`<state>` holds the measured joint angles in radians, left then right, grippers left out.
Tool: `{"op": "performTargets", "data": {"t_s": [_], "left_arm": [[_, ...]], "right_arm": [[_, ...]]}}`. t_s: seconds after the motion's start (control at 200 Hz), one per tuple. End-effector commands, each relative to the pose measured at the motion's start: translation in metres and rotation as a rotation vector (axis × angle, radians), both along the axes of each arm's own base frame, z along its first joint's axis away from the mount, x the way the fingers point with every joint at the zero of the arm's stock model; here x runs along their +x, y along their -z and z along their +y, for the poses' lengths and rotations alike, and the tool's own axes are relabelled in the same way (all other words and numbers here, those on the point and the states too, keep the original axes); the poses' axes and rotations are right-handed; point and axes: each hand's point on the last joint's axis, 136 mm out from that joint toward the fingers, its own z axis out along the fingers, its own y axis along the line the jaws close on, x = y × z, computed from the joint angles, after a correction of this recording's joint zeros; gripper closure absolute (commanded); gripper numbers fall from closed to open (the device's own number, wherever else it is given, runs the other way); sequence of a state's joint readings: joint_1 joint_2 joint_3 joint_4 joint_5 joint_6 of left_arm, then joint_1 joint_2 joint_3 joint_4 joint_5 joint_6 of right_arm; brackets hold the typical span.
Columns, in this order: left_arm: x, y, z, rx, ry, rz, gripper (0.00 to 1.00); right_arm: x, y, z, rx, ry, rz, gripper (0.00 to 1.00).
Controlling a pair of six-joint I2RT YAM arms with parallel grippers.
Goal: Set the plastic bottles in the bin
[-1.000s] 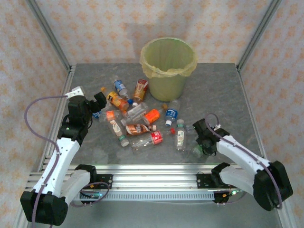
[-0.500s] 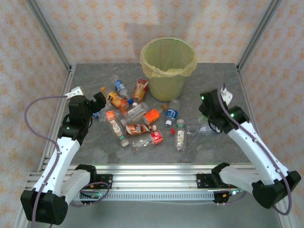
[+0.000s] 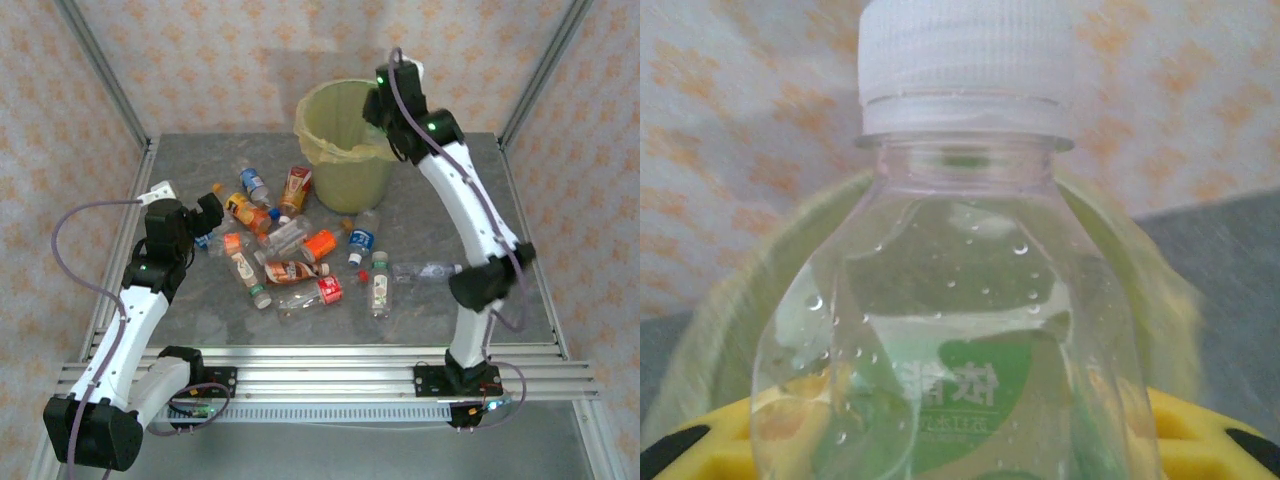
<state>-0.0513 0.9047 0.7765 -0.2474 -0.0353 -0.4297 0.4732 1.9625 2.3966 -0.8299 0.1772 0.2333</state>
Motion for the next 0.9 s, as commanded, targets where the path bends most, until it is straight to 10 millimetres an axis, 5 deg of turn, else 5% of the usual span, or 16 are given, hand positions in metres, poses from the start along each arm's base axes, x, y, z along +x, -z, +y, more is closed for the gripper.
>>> {"op": "performTargets", "data": {"t_s": [0.0, 0.325, 0.896], "left_arm": [[0.000, -0.014, 0.002, -0.003, -0.006, -0.014, 0.00], [-0.001, -0.023, -0.001, -0.004, 0.009, -0.031, 0.00], [-0.009, -0.027, 0.001, 0.003, 0.002, -0.035, 0.00]], "right_arm": [[0.022, -0.003, 0.014, -0.027, -0.079, -0.007, 0.55], [0.080, 0.075, 0.026, -0.007, -0.105, 0.078, 0.54], [0.095, 0.163, 0.030, -0.189, -0.199, 0.239, 0.47]]}}
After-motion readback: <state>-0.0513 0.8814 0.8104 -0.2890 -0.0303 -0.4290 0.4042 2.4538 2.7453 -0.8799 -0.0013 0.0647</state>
